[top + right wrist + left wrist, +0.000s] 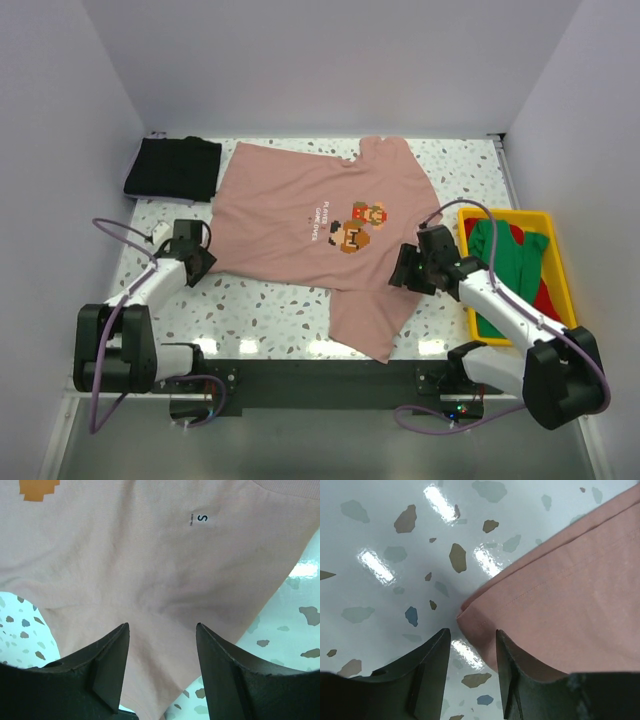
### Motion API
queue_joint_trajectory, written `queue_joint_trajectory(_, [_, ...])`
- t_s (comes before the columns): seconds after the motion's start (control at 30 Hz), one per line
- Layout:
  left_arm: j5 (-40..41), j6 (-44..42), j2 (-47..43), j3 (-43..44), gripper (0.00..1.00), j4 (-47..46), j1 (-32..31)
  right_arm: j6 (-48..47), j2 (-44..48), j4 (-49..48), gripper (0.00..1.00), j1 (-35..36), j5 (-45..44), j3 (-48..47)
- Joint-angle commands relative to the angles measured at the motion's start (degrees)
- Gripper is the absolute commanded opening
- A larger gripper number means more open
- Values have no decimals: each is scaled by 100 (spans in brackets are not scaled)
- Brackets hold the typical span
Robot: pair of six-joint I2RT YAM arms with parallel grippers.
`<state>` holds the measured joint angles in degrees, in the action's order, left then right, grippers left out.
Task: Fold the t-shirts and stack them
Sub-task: Fold the tshirt
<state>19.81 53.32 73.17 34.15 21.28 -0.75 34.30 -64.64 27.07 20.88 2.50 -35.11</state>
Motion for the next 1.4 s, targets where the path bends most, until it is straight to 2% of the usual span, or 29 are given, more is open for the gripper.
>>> queue_joint_trajectory(0.0, [31,424,-92,-338,45,-914,58,85,171,176,60,-58,-66,66])
queue_joint_trajectory(0.07, [40,469,-57,-488,38,-1090,67,76,145,202,60,-67,-74,75])
queue_joint_trajectory(0.1, [75,504,-39,-506,27,-1134,75,85,127,246,60,-84,-57,75])
queue_joint_trajectory(0.17, [181,556,-100,-593,14,-1065,75,111,145,264,60,-93,-48,110])
queue_joint_trajectory(0.2, [198,574,-162,-646,0,-1047,75,120,154,272,60,-102,-57,119])
queue_joint_trajectory(0.43, [760,741,-1662,-1077,0,-248,75,269,285,439,60,-146,-188,163])
queue_joint_trajectory(0.53, [866,768,-2042,-1287,0,-36,75,340,338,492,60,-155,-206,180])
queue_joint_trajectory(0.7, [673,671,-1912,-1394,0,-229,75,507,461,615,64,-164,-399,250])
queue_joint_trajectory(0.87, [568,513,-1744,-1297,0,-361,75,814,549,685,63,-172,-540,408])
queue_joint_trajectory(1.1, [304,407,-1832,-1262,0,-519,75,1254,874,694,57,-172,-488,804])
queue_joint_trajectory(1.33, [199,390,-1806,-1253,0,-616,75,1482,699,440,51,-172,-593,857])
queue_joint_trajectory(1.37, [190,372,-1806,-1244,0,-616,75,1483,655,292,46,-172,-610,840])
